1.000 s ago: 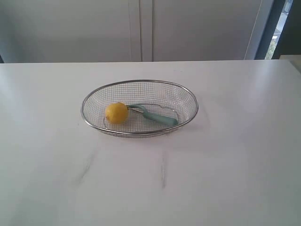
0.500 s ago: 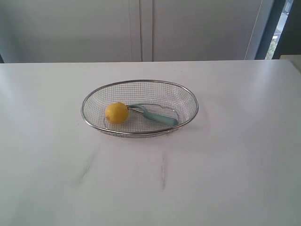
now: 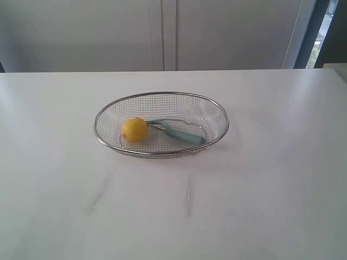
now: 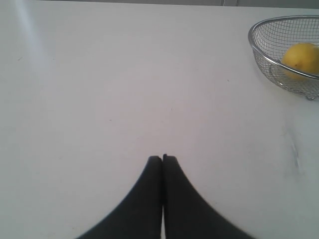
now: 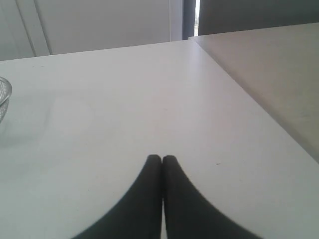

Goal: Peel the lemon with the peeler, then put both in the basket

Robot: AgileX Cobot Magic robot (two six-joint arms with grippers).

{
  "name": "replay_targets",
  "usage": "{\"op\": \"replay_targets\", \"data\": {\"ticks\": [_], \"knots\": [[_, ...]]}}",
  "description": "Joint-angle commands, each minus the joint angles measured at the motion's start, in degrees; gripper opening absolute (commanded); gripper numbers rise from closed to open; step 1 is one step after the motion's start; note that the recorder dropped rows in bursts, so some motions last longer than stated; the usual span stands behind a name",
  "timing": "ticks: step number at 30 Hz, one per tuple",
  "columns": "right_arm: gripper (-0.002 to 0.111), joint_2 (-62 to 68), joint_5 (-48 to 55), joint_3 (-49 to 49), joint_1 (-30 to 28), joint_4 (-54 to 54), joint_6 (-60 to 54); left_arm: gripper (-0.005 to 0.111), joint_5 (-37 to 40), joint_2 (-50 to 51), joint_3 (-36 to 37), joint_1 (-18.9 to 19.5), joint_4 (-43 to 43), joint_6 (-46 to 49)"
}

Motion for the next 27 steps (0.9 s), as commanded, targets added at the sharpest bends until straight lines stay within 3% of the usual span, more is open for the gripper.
{"op": "replay_targets", "data": {"ticks": [1,6,15,27], "knots": [[0.0,-0.26,-0.77,0.3,0.05,-0.51,-0.06,0.0,0.22,-0.3,0.23,0.02,-0.16,0.25],[0.0,-0.26,-0.77,0.3,3.58,-0.51,-0.06,0.0,0.22,-0.3,0.23,0.02,-0.16,0.25],[0.0,-0.26,-0.77,0.3,4.16,-0.51,-0.06,0.0,0.22,-0.3,0.23,0.02,-0.16,0.25],[0.0,-0.26,-0.77,0.3,11.2,-0.51,-0.06,0.0,0.22,-0.3,0.23,0.02,-0.16,0.25]]}}
